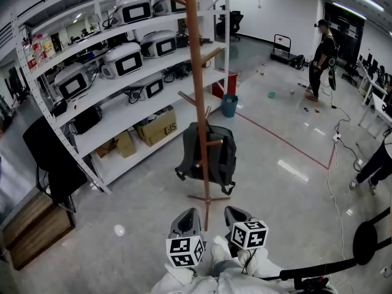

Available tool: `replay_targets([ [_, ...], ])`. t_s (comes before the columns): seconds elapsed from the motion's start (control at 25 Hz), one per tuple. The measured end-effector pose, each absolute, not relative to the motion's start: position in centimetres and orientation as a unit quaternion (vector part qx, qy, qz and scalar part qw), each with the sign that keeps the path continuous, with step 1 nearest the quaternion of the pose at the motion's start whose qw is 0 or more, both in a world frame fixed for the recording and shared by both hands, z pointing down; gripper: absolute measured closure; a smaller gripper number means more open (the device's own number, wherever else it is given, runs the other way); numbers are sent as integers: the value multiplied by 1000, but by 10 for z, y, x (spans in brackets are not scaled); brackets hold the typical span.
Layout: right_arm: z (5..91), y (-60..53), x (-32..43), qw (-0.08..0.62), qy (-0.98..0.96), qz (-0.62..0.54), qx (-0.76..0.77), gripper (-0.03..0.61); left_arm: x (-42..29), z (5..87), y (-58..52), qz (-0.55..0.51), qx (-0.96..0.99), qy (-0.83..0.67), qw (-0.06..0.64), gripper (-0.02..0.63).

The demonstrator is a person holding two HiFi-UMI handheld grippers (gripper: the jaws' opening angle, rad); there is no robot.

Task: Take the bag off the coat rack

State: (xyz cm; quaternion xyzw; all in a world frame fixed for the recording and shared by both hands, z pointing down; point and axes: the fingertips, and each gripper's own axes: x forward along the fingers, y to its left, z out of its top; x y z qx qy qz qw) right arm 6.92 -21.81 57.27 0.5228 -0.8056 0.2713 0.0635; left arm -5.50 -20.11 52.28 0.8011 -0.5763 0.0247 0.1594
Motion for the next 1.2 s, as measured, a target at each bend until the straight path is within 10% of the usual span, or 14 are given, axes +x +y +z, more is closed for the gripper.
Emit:
replay_targets([
  [1.2,582,-384,79,65,-807,285,512,566,-35,540,-363,44,805,-565,174,612],
])
